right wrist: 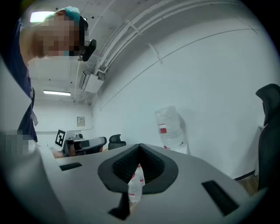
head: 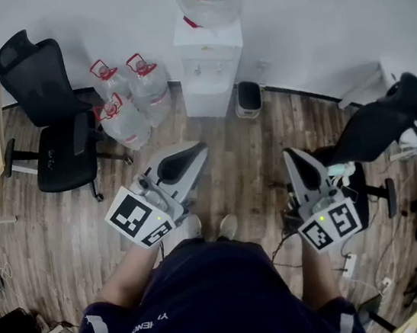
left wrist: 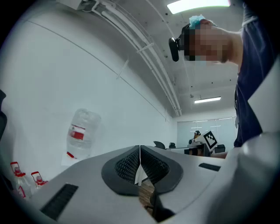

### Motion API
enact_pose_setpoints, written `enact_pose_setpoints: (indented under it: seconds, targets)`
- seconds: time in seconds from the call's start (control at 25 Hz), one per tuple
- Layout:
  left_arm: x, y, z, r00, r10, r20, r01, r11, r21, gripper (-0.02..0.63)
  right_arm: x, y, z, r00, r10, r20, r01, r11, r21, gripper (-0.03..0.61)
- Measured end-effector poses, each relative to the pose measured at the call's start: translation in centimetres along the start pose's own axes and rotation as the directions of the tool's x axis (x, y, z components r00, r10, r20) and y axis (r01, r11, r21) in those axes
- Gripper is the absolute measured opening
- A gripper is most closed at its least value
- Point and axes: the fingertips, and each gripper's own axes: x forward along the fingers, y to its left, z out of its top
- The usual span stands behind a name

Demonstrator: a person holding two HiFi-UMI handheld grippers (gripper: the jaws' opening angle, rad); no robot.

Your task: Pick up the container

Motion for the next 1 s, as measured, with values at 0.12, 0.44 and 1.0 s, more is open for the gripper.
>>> enact_pose_setpoints:
  seconds: [0.12, 0.44, 1.0]
  targets:
    - [0.6, 0.2, -0.2, 1.000, 0.000, -0.004, 0.000, 1.000, -0.003, 0.028, 0.2, -0.5, 0.0, 1.000, 0.000, -0.001, 0.000, 1.000, 0.003, 0.005]
    - [2.3, 0.0, -1.4, 1.000, -0.006, -0.025, 0.005, 1.000, -0.015, 0.028, 0.5, -1.9, -0.5, 1.000, 0.010, -0.017, -0.010, 1.000, 0.009, 0.005]
    - [5.8, -1.9, -3.2, 0.999, 0.005, -0.050, -0.005, 1.000, -0.016, 0.028, -1.3, -5.4, -1.6, 0.999, 0.032, -0.034, -0.031, 0.999, 0.037, 0.005]
